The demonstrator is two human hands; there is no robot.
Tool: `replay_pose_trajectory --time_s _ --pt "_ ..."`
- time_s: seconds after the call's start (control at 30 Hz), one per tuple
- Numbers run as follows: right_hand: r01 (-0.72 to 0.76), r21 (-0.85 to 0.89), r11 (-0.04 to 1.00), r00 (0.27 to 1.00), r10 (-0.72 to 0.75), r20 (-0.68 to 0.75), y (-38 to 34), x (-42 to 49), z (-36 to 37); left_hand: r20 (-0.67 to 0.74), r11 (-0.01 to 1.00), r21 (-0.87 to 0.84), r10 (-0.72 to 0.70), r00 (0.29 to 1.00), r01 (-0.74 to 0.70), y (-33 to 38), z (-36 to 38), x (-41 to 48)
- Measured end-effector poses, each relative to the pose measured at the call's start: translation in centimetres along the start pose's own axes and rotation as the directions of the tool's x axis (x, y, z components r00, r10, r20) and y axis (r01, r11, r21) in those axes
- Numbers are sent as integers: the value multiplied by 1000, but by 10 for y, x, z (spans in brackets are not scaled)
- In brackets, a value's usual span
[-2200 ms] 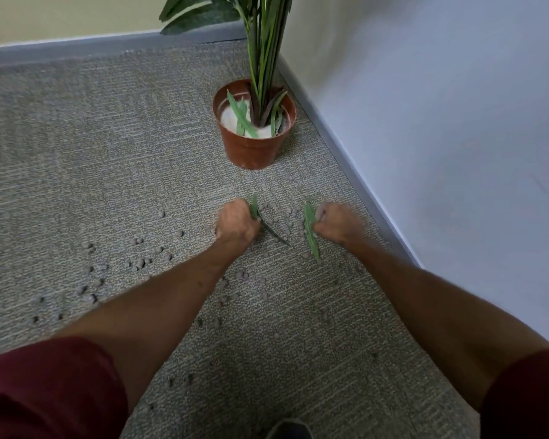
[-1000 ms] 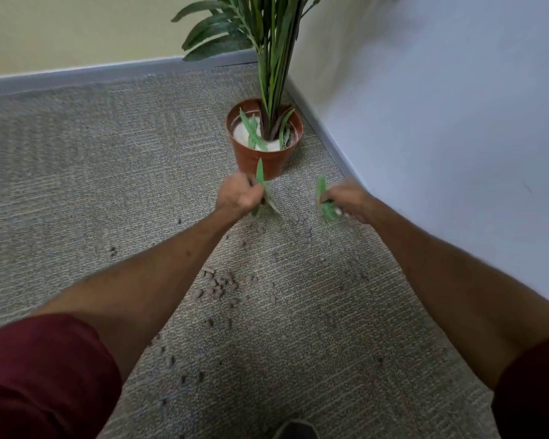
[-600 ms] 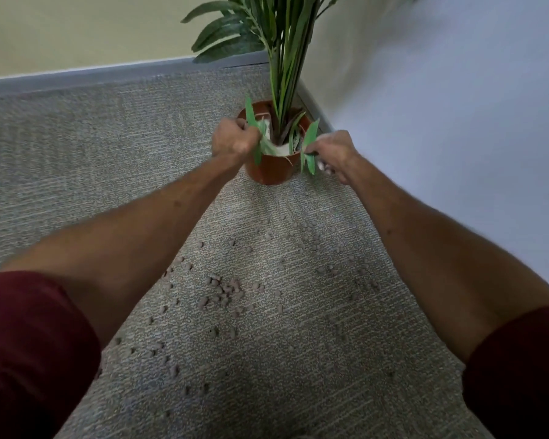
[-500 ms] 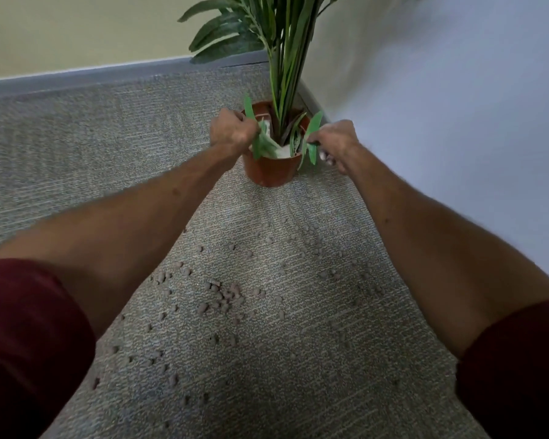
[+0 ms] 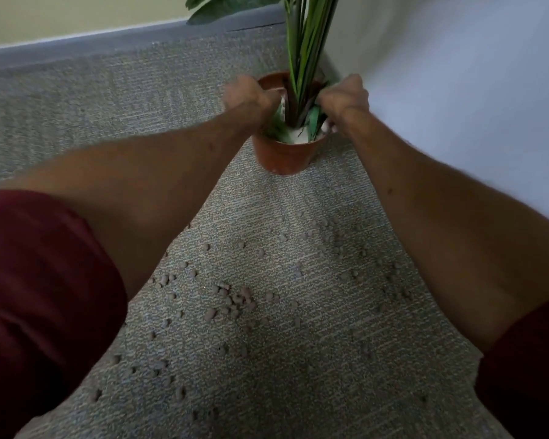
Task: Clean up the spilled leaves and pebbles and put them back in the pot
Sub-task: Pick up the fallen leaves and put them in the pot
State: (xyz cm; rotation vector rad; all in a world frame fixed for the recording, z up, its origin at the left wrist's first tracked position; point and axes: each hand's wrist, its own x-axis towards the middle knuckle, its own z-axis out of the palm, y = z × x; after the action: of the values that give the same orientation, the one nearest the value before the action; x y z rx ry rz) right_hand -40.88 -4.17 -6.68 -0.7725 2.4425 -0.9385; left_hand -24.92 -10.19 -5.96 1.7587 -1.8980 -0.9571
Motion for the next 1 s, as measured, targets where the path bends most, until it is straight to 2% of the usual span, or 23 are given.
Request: replay_pose_trajectory --time_s 0.1,0.2,0.4,0.53,0.63,0.7,0.77,0.87,0.9,0.93,1.0 --pt "55 -85 995 998 -56 -7 0 -1 3 47 997 -78 7 999 -3 3 -3 3" --pt "73 -192 979 995 -83 -48 -1 -9 2 45 997 -68 50 998 -47 2 -9 -3" --pt "43 -150 988 999 -48 -27 -4 -27 -7 88 981 -173 99 991 -83 -29 -25 -26" --pt "49 -196 979 997 -38 61 -7 -43 -1 21 970 -218 119 993 -111 -50 -38 -52" --pt "54 -234 971 990 -23 137 -8 -53 1 48 968 -196 171 984 -158 -71 -54 -60" --pt "64 -261 963 994 -38 106 -12 -60 -3 36 972 -151 189 981 -182 -89 -67 -60" --pt "89 -312 946 996 -93 2 -14 -72 -4 5 979 -101 181 984 -179 -111 -80 -62" --pt "246 -387 889 933 -326 -155 -11 -102 3 -1 991 -34 133 991 -133 -149 -94 -70" --pt "345 -410 844 892 -431 -136 -9 -114 9 3 994 -4 107 994 -107 -162 -97 -75" --pt "445 -427 787 855 -515 -57 -6 -126 17 4 996 32 80 997 -81 -175 -100 -81" --pt "600 -442 666 796 -550 251 -1 -148 37 24 995 91 45 999 -47 -203 -102 -95"
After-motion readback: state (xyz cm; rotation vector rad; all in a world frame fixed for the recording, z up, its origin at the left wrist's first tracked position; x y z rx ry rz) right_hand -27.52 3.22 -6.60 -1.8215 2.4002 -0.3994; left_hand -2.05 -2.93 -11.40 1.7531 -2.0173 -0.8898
